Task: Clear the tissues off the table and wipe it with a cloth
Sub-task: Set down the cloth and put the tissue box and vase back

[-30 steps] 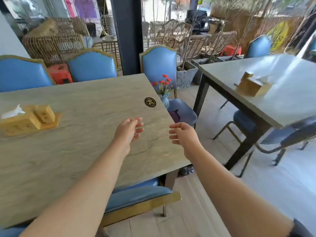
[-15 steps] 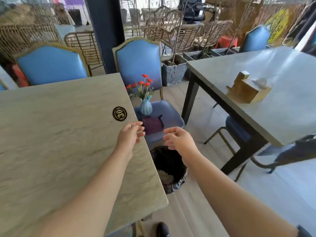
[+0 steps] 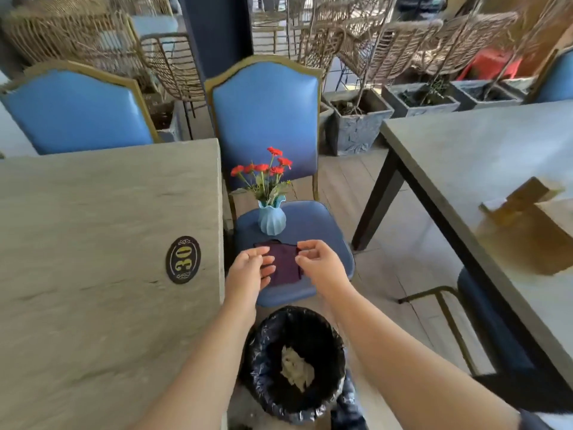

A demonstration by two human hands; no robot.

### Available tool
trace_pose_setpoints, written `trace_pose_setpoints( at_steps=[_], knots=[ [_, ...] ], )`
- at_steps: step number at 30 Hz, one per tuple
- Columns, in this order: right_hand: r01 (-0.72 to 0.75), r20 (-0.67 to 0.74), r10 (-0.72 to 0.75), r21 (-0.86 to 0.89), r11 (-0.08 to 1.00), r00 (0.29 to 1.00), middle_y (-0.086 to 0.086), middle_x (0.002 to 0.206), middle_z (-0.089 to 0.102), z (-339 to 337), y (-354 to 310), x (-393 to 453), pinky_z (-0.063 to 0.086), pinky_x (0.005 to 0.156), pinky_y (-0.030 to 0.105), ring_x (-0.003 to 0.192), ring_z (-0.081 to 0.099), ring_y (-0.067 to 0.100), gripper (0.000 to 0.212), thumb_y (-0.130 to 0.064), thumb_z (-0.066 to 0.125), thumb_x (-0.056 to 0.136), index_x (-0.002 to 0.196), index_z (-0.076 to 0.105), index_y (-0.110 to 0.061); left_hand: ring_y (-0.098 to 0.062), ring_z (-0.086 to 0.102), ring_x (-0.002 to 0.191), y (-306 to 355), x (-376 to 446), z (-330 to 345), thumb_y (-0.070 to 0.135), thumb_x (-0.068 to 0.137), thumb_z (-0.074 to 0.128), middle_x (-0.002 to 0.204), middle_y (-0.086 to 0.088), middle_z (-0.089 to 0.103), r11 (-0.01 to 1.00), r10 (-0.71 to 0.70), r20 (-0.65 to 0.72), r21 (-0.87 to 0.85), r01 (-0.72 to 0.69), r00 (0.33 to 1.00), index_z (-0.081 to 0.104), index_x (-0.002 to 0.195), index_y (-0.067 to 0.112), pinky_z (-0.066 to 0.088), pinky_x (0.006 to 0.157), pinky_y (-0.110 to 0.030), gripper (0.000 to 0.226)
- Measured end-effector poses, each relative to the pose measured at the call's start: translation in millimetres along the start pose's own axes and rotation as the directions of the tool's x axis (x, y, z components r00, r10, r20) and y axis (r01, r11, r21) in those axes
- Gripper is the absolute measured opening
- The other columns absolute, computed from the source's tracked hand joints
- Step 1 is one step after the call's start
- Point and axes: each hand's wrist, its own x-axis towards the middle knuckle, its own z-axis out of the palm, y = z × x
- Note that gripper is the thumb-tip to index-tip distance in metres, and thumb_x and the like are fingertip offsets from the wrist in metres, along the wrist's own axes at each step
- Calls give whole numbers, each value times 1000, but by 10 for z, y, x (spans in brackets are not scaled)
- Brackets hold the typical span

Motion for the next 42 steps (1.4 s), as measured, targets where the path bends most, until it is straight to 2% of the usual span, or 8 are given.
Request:
trace_pose_setpoints(
  at_steps=[10,17,21,25,29,33,37,42],
  knots=[
    [67,247,-6,-237,969,969,-2,134,48,-17,339,1938,41,91,25,119,51,13,59,-39,69,84,137,46,-30,-16,63,89,-210,1454,605,13,100,37,99,-3,65,968,-190,-199,-200,149,961,61,97,23,50,83,-30,26],
    [112,294,-22,-294,949,956,2,147,32,457,733,3096,37,105,32,132,39,17,86,-35,77,77,147,27,-26,-16,61,96,-528,2558,734,16,100,39,111,-5,63,959,-222,-279,-234,158,934,59,109,18,47,92,-33,22],
    [204,372,-67,-343,917,926,6,153,22,732,872,3613,30,113,39,142,25,22,104,-29,82,73,151,14,-17,-14,52,110,-747,3115,829,21,101,37,131,-5,54,964,-202,-294,-230,136,934,55,125,19,41,93,-30,30],
    [295,423,-123,-370,881,898,7,146,32,953,1031,3862,35,109,41,137,31,24,102,-28,85,66,146,24,-11,-14,41,132,-927,3409,888,46,101,32,146,4,42,951,-235,-296,-265,157,926,48,137,26,32,108,-33,44],
    [297,387,-145,-369,881,911,3,124,43,1075,1155,3868,46,92,37,115,48,24,84,-33,86,61,128,42,-7,-13,43,128,-980,3438,900,56,99,22,145,3,46,953,-218,-233,-259,155,948,49,138,21,28,112,-34,59],
    [314,345,-191,-347,884,919,-2,116,41,1073,1149,3792,45,82,30,108,49,20,76,-30,86,61,121,44,-9,-14,40,131,-890,3341,920,54,100,19,146,0,45,951,-216,-204,-264,159,955,47,140,21,25,114,-34,60],
    [320,295,-219,-356,878,930,-6,110,39,931,980,3554,38,73,24,102,48,17,67,-29,85,64,115,46,-8,-5,42,116,-696,3089,938,50,101,17,138,2,50,954,-179,-155,-268,133,972,48,139,21,29,107,-28,56],
    [356,254,-279,-346,868,926,-6,108,38,662,597,2923,34,62,20,89,42,10,63,-31,83,66,113,47,-7,-7,47,122,-411,2528,850,44,100,36,138,9,50,973,-133,-195,-212,91,972,54,132,26,34,110,-34,41]
  ],
)
